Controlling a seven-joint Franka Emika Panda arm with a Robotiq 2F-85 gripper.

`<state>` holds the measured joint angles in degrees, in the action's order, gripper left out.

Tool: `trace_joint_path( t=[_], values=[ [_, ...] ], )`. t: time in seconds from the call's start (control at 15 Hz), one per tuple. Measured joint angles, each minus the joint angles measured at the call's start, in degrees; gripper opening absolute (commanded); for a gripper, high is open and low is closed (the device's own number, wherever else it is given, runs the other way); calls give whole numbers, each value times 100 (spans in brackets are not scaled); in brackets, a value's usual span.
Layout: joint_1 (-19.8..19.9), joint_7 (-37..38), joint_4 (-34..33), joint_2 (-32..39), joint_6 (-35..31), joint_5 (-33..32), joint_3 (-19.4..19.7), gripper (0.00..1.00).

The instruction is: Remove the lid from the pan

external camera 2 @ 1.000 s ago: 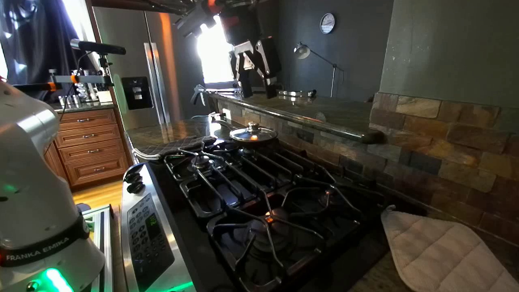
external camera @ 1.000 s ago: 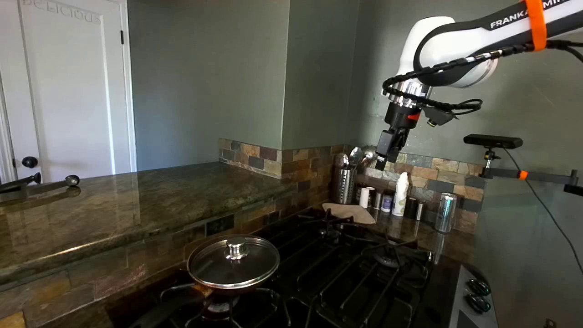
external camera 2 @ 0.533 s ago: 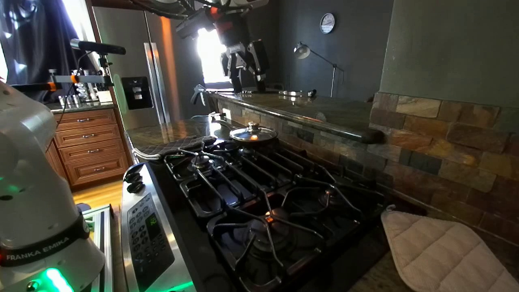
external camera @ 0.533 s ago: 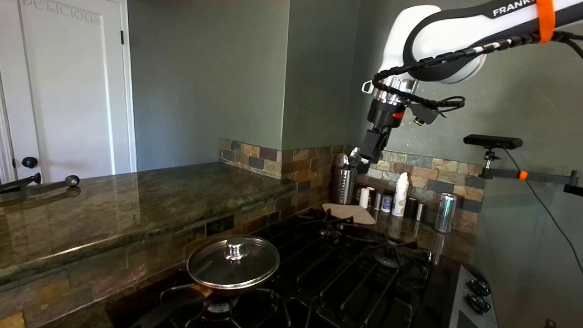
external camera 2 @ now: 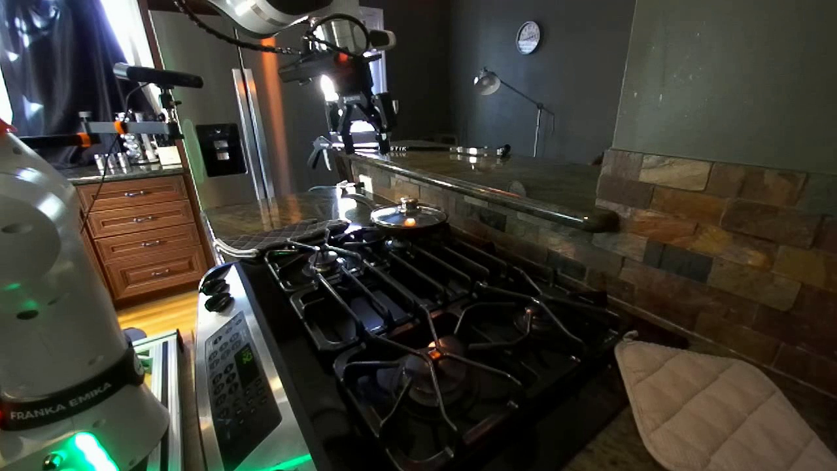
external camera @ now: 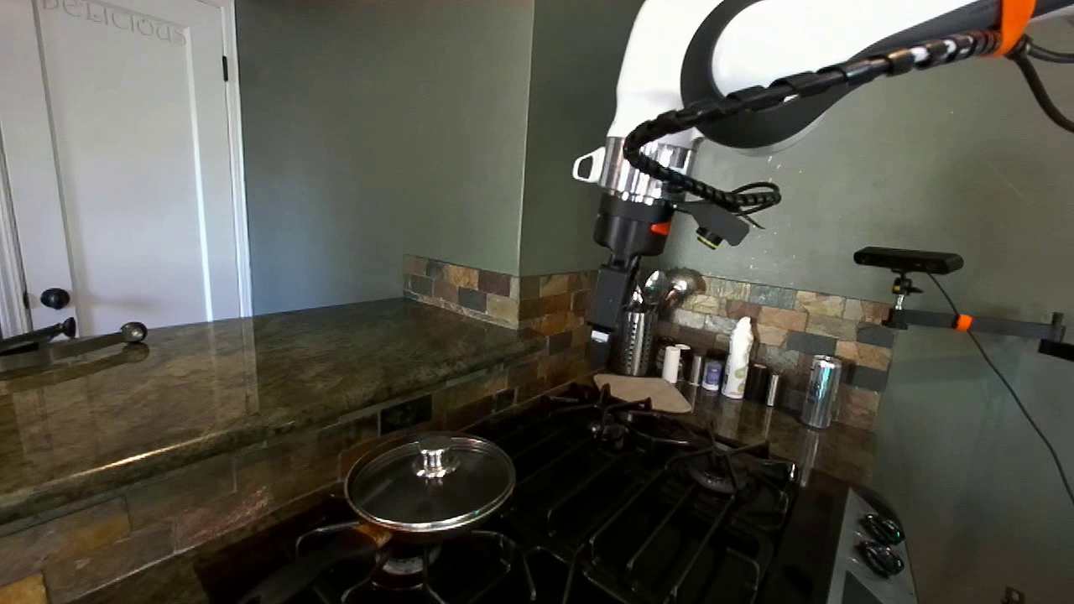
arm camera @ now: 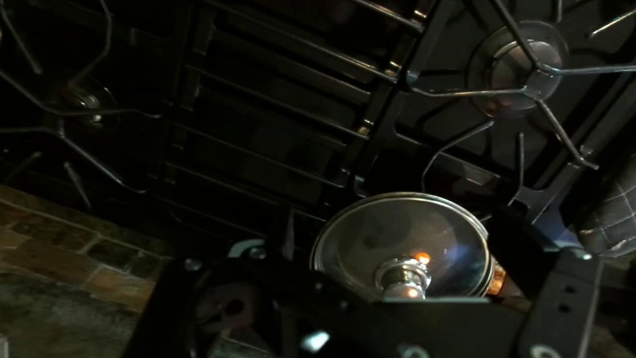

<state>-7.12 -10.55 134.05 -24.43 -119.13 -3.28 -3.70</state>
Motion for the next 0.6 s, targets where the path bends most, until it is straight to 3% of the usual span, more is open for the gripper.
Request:
trace_joint_path(
  t=[0.6],
  values=[
    [-56, 172, -156, 301, 0, 95, -21, 100]
  ],
)
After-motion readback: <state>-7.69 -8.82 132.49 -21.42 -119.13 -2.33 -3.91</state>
